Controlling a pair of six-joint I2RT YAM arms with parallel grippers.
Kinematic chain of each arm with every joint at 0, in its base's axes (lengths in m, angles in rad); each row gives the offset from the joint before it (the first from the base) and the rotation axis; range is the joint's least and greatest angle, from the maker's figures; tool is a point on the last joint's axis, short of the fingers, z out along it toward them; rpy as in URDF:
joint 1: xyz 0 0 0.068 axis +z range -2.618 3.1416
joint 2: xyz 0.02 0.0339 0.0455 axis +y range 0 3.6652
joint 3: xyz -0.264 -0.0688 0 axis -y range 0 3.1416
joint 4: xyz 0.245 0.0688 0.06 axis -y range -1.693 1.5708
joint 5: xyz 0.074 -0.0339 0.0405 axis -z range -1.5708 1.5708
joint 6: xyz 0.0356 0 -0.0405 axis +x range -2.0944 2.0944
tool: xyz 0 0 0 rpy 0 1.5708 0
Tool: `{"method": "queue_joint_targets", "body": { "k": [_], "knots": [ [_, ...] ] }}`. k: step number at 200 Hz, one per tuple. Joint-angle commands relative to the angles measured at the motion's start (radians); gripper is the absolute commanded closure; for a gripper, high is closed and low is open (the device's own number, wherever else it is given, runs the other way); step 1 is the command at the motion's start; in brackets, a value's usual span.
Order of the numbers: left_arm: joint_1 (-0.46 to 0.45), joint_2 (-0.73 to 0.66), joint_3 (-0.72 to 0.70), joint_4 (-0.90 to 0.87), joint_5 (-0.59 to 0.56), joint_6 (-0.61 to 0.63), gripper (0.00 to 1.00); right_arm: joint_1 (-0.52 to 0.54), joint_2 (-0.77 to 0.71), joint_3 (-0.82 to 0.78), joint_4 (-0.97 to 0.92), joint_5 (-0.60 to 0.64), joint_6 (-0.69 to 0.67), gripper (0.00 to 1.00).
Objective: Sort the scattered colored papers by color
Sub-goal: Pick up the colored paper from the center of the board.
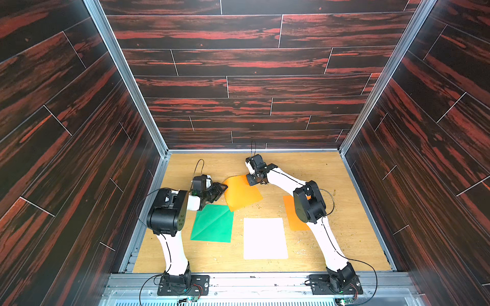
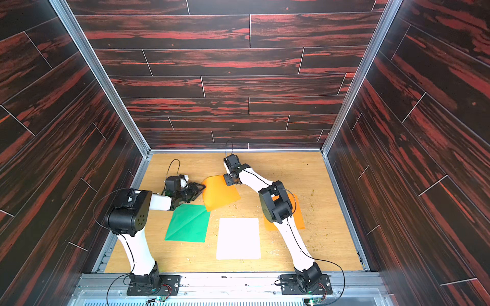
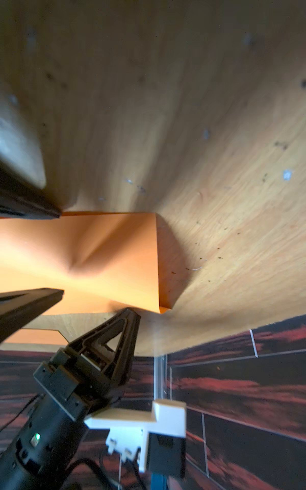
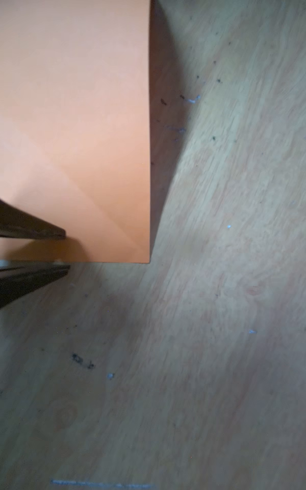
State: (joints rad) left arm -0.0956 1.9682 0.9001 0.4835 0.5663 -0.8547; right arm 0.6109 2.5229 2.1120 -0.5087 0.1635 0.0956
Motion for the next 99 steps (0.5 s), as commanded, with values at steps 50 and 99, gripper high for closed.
{"method": "queue_joint_targets", "body": {
  "k": [50, 99],
  "knots": [
    [-0.079, 0.030, 0.072, -0.154, 0.101, 0.057, 0.52, 0.003, 0.128, -0.059, -0.238, 0.021, -0.004, 0.79],
    [-0.078, -0.001, 0.014, 0.084, 0.153, -0.057, 0.51, 0.004, 0.129, -0.059, -0.238, 0.024, -0.002, 0.78]
  ]
}}
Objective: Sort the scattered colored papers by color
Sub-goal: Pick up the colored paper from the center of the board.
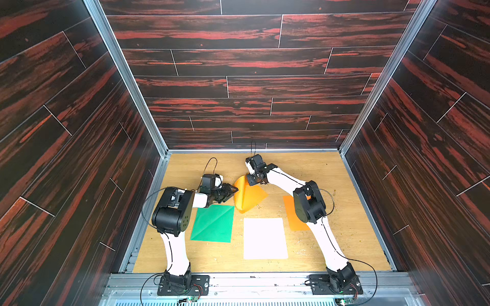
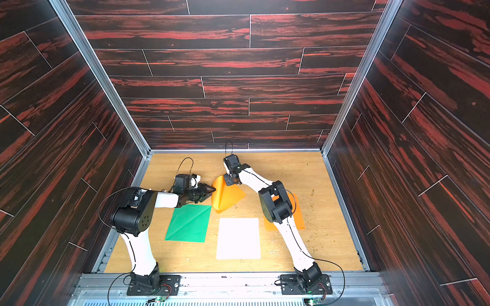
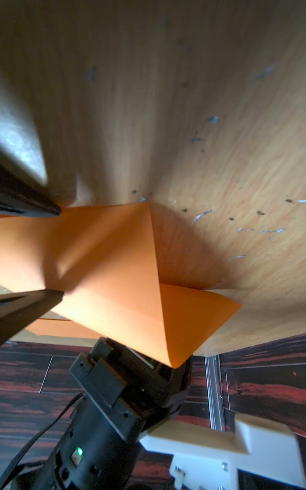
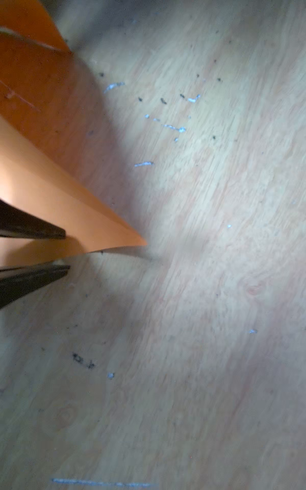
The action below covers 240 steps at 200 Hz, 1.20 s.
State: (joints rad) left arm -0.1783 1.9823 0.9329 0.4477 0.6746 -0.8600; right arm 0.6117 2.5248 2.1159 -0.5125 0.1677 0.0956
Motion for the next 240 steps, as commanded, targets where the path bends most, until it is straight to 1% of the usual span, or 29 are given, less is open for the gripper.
{"method": "queue_joint_targets", "body": {
  "k": [1, 19, 44, 60, 81, 98, 117, 156, 173, 188, 203, 240],
  "knots": [
    [0.004, -0.015, -0.021, 0.125, 0.043, -0.054, 0.51, 0.003, 0.127, -0.062, -0.234, 0.020, -0.002, 0.78],
    [0.005, -0.021, -0.038, 0.183, 0.038, -0.079, 0.50, 0.004, 0.127, -0.063, -0.234, 0.023, -0.002, 0.78],
    [0.003, -0.029, -0.040, 0.182, 0.024, -0.067, 0.50, 0.005, 0.127, -0.065, -0.233, 0.020, -0.002, 0.78],
    [0.003, -0.029, -0.041, 0.196, 0.029, -0.072, 0.55, 0.005, 0.128, -0.064, -0.234, 0.021, -0.002, 0.78],
    [0.002, -0.031, -0.046, 0.206, 0.027, -0.076, 0.66, 0.007, 0.129, -0.064, -0.234, 0.023, -0.003, 0.78],
    [0.003, -0.034, -0.051, 0.212, 0.025, -0.074, 0.68, 0.006, 0.129, -0.064, -0.233, 0.024, -0.002, 0.78],
    [0.002, -0.043, -0.059, 0.215, 0.017, -0.076, 0.74, 0.006, 0.129, -0.063, -0.235, 0.023, -0.002, 0.78],
    [0.002, -0.056, -0.067, 0.238, 0.010, -0.082, 0.74, 0.007, 0.129, -0.069, -0.235, 0.028, 0.002, 0.78],
    [0.003, -0.050, -0.065, 0.239, 0.009, -0.081, 0.75, 0.008, 0.113, -0.078, -0.226, 0.067, 0.017, 0.78],
    [0.003, -0.047, -0.066, 0.239, 0.004, -0.080, 0.76, 0.008, 0.053, -0.122, -0.187, 0.105, 0.038, 0.77],
    [0.003, -0.047, -0.065, 0.238, 0.000, -0.080, 0.77, 0.008, -0.050, -0.205, -0.119, 0.125, 0.062, 0.74],
    [0.008, -0.037, -0.064, 0.305, 0.009, -0.135, 0.82, -0.008, -0.346, -0.451, 0.081, 0.075, 0.140, 0.71]
  ]
}}
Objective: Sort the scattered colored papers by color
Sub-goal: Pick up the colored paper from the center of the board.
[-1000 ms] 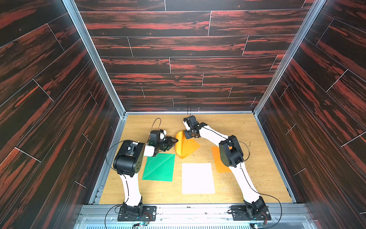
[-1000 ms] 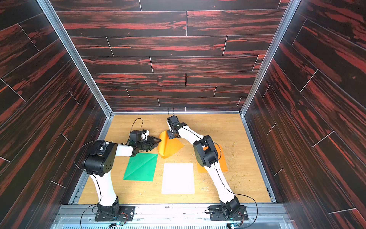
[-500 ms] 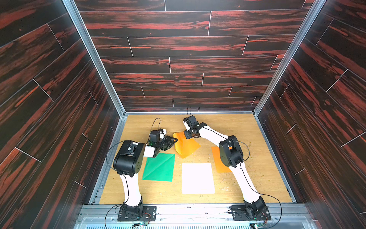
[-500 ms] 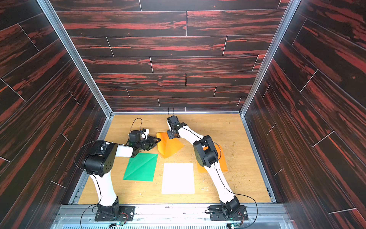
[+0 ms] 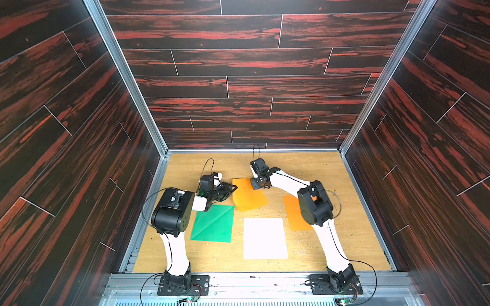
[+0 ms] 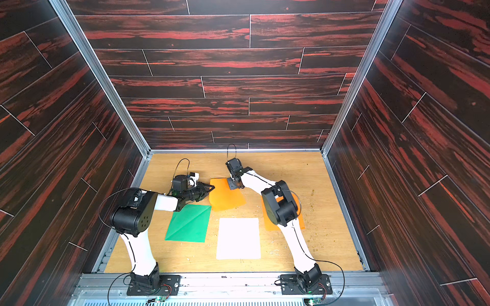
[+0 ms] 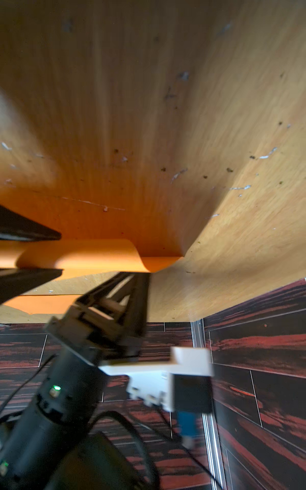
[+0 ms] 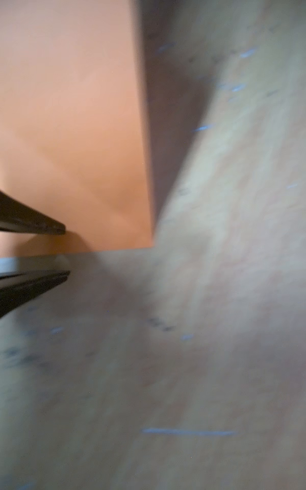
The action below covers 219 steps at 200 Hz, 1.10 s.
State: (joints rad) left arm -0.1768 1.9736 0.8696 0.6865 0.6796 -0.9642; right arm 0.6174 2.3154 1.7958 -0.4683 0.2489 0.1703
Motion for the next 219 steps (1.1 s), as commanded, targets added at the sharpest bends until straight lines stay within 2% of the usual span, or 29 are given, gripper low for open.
{"method": "queue_joint_targets", "body": {
  "k": [1, 35, 54, 66, 87, 100, 112, 123, 141, 184, 219],
  "knots": [
    [0.007, -0.029, 0.001, 0.068, 0.005, -0.032, 0.82, -0.015, -0.143, -0.136, 0.042, -0.008, 0.068, 0.71],
    [0.009, -0.003, 0.008, 0.110, 0.016, -0.067, 0.86, -0.047, -0.367, -0.345, 0.204, -0.089, 0.157, 0.68],
    [0.010, 0.015, -0.001, 0.184, 0.023, -0.116, 0.83, -0.082, -0.450, -0.439, 0.270, -0.178, 0.224, 0.64],
    [0.013, 0.028, -0.008, 0.249, 0.026, -0.163, 0.80, -0.117, -0.495, -0.518, 0.344, -0.308, 0.283, 0.60],
    [0.013, 0.054, -0.014, 0.358, 0.028, -0.243, 0.80, -0.174, -0.530, -0.692, 0.562, -0.629, 0.464, 0.60],
    [0.013, 0.067, -0.020, 0.414, 0.024, -0.283, 0.80, -0.177, -0.531, -0.816, 0.790, -0.788, 0.605, 0.61],
    [0.014, 0.077, -0.024, 0.447, 0.015, -0.303, 0.79, -0.170, -0.521, -0.923, 1.027, -0.875, 0.739, 0.60],
    [0.014, 0.080, -0.031, 0.460, 0.006, -0.313, 0.79, -0.163, -0.503, -0.985, 1.179, -0.911, 0.848, 0.60],
    [0.013, 0.084, -0.053, 0.488, -0.017, -0.331, 0.80, -0.153, -0.483, -1.033, 1.322, -0.929, 0.945, 0.58],
    [0.007, 0.099, -0.096, 0.602, -0.070, -0.399, 0.79, -0.137, -0.426, -1.006, 1.376, -0.932, 1.021, 0.54],
    [0.003, 0.128, -0.104, 0.693, -0.110, -0.460, 0.79, -0.129, -0.363, -1.040, 1.577, -0.943, 1.150, 0.54]
  ]
}}
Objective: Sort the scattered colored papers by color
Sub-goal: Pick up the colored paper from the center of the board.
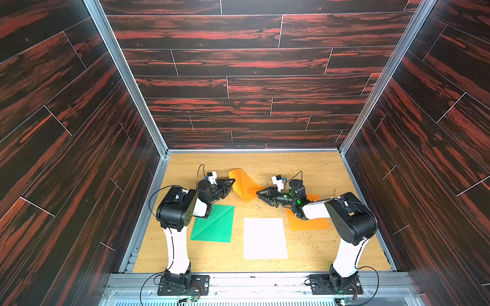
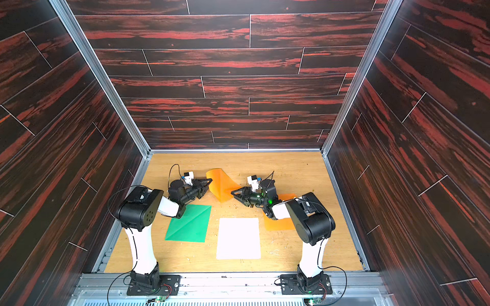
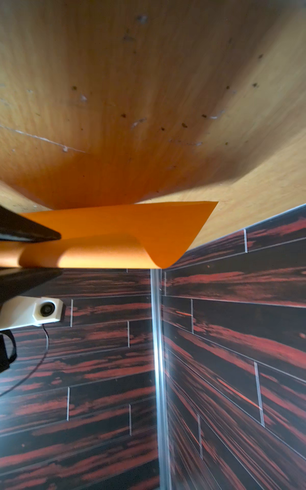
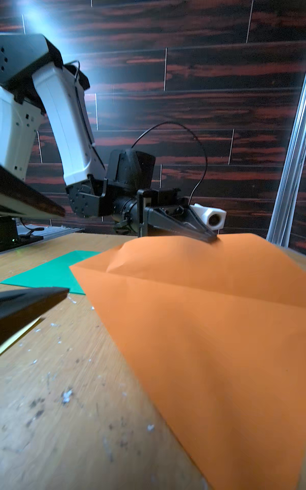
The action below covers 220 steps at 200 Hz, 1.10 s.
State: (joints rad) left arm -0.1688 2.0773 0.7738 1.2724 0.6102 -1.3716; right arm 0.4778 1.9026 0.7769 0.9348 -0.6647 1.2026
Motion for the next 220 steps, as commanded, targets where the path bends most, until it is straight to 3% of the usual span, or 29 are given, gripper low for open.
{"method": "queue_joint_targets", "body": {
  "k": [1, 57, 220],
  "knots": [
    [-0.006, 0.024, -0.008, 0.108, -0.042, -0.054, 0.79, 0.013, 0.050, -0.024, 0.181, -0.029, 0.122, 0.54],
    [-0.019, 0.016, -0.015, 0.137, -0.068, -0.074, 0.79, 0.026, 0.107, 0.005, 0.221, -0.027, 0.177, 0.54],
    [-0.035, -0.011, 0.012, 0.139, -0.102, -0.090, 0.79, 0.059, 0.331, 0.061, 0.574, -0.038, 0.458, 0.53]
  ]
}}
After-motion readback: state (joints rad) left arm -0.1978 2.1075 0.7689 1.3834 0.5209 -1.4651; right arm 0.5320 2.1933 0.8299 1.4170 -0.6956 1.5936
